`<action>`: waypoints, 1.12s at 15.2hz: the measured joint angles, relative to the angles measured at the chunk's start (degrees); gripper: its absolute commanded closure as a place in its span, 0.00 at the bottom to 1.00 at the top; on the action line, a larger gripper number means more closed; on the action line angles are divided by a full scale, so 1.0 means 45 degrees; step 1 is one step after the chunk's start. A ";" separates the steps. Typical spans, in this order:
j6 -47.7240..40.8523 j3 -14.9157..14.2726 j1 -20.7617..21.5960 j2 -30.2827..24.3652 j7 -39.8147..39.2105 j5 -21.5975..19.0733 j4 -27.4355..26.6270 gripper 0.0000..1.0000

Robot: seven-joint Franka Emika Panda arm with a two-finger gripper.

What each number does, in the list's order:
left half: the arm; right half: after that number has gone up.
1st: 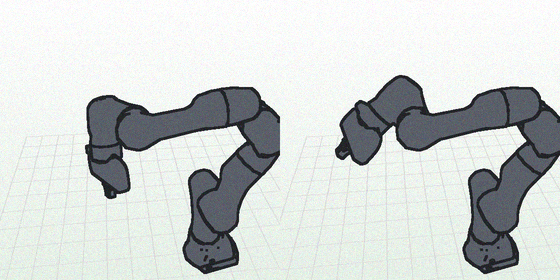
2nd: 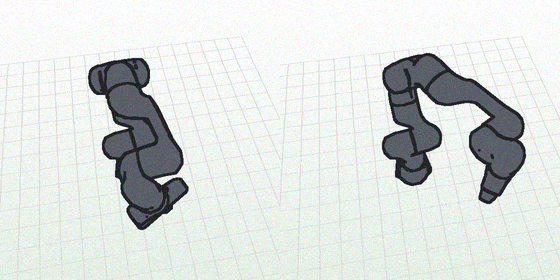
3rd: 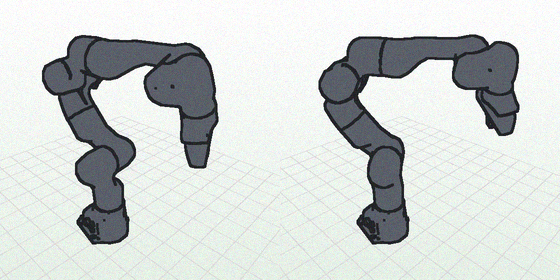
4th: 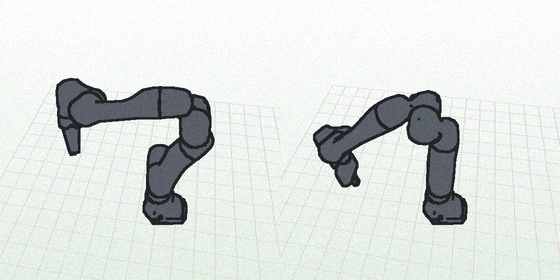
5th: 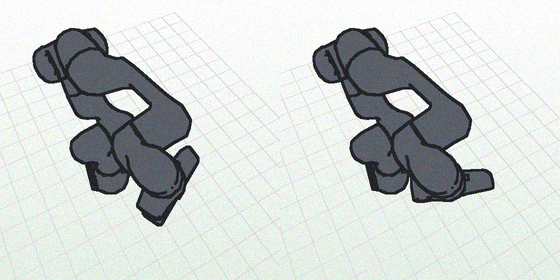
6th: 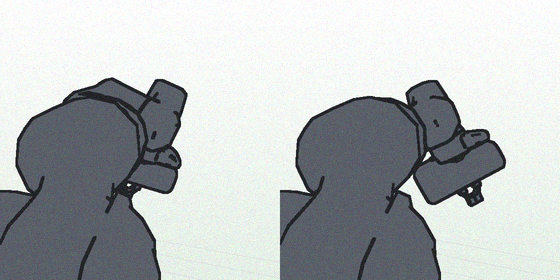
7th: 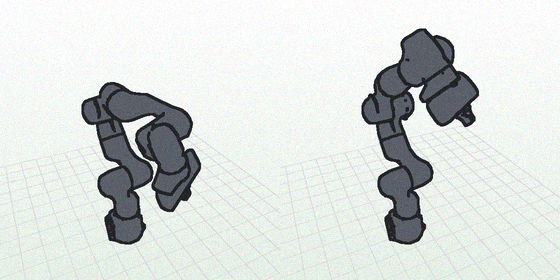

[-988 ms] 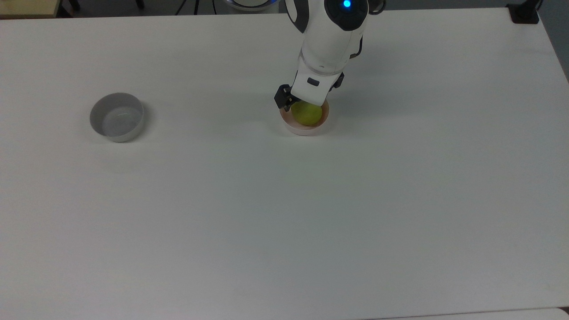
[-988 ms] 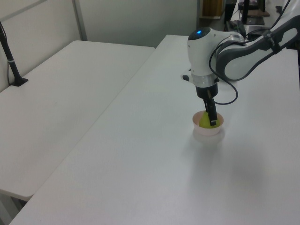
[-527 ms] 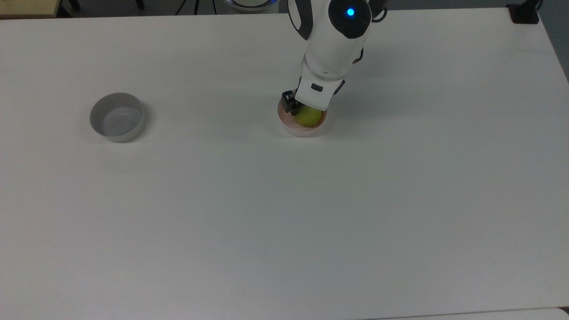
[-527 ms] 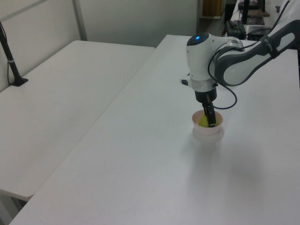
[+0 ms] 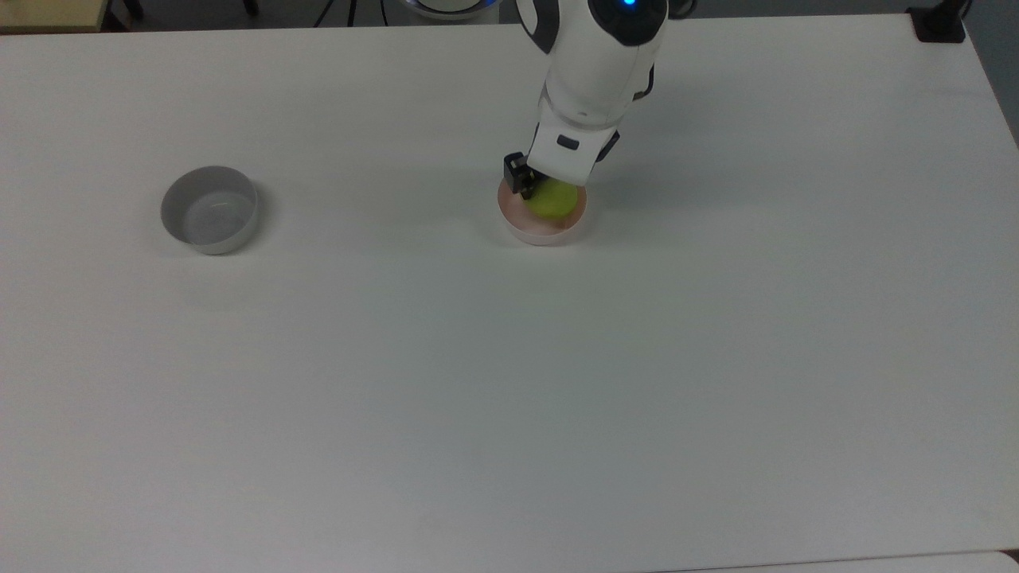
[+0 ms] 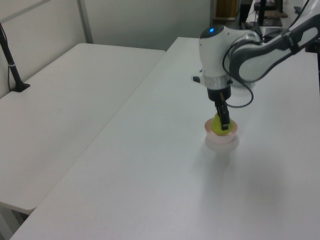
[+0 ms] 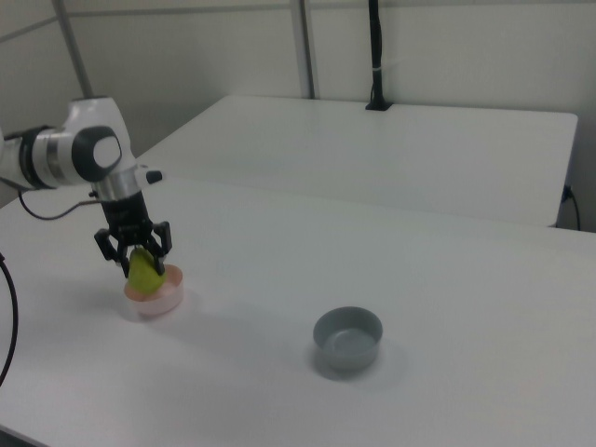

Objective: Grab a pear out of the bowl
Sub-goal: 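Lift the pear up out of the pink bowl, then carry the pear beside the pink bowl and lower it to the table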

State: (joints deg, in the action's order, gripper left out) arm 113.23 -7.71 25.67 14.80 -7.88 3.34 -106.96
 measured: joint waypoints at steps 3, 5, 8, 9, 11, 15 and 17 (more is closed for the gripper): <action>-0.1801 -0.0043 -0.0426 -0.1049 -0.0375 -0.0488 0.1133 0.83; -0.2368 -0.0054 -0.0872 -0.1757 -0.0482 -0.0553 0.1472 0.83; -0.2652 -0.0034 -0.1347 -0.2269 -0.0524 -0.0564 0.1483 0.83; -0.2653 0.0101 -0.1679 -0.2292 -0.0527 -0.0566 0.1483 0.83; -0.2653 0.0670 -0.2794 -0.2290 -0.0572 -0.0565 0.1479 0.83; -0.2653 0.0921 -0.4984 -0.2308 -0.1706 -0.0562 0.1506 0.83; -0.2652 0.0922 -0.5590 -0.2331 -0.2177 -0.0562 0.1535 0.83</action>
State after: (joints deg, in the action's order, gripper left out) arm 101.29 -3.56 0.51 4.31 -17.67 0.81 -100.05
